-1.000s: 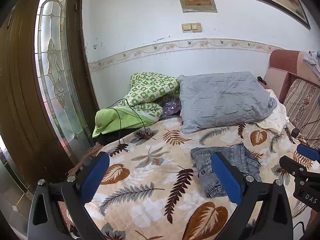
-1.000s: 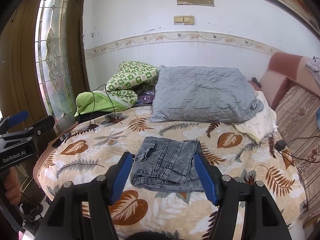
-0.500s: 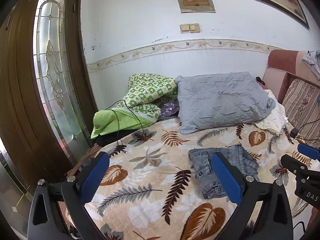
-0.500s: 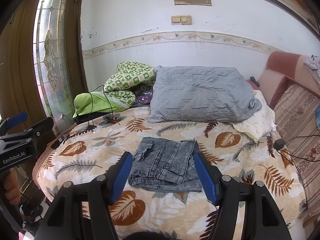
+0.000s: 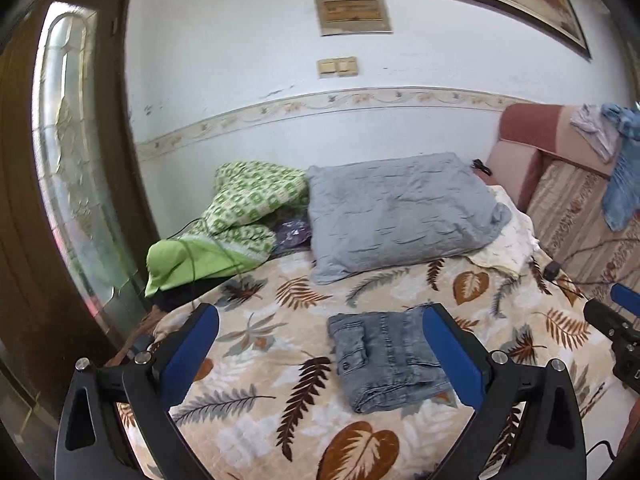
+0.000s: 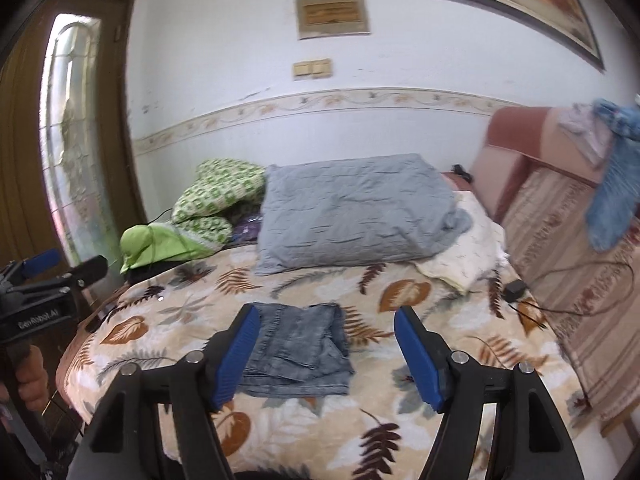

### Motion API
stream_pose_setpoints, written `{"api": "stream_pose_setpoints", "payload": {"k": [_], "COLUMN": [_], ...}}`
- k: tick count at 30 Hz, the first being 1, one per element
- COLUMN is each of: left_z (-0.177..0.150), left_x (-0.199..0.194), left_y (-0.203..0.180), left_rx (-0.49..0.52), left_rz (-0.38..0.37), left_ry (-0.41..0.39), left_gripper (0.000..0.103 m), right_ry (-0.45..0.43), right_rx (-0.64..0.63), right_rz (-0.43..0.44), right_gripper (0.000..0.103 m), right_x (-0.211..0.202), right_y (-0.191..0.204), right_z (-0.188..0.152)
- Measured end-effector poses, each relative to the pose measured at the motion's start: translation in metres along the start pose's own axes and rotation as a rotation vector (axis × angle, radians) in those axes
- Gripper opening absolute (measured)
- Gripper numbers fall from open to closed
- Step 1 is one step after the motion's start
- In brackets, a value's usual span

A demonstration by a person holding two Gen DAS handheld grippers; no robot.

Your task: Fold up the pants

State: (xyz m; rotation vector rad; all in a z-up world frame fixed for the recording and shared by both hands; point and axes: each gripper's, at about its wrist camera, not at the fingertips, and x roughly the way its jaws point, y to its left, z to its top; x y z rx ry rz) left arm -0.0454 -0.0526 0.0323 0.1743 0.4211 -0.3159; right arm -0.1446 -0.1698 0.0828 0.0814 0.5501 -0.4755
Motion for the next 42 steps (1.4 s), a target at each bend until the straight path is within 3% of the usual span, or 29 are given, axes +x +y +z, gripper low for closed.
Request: {"api": "stream_pose_setpoints", "payload": {"k": [10,20,27,35,42], "left_z": [0.023,0.026,0.019,0.014,0.015], "left_x": [-0.022,-0.034,-0.038,-0.036,-0.031], "left_y": [-0.035,-0.063,-0.071,-0.064,-0.054], "left_rx": [0.033,0.078,0.105,0.114,0.073], "left_rz": [-0.045,-0.111,-0.181,-0.208,-0.236], "left_ry": [-0.056,-0.086,-0.097,-0.109,-0.112], "left_gripper": [0.102,0.102,0.102,0.102,0.102], "right_ry": [-0.033,-0.057,-0.036,0.0,0.023], "right_rx": [0.085,0.075,0.064,-0.008,-0.043], "right_rz": [-0.039,-0.091,-0.085,-0.054,-0.031], "right_gripper": [0.073,0.073,0.073,0.073,0.073], "right_x": [-0.019,-0.031,-0.021,-0.003,0.009], "right_y": [-0.053,-0.065,-0.059,-0.029,-0.014], "right_z": [-0.004,-0.01,-0.013,-0.018,-0.021]}}
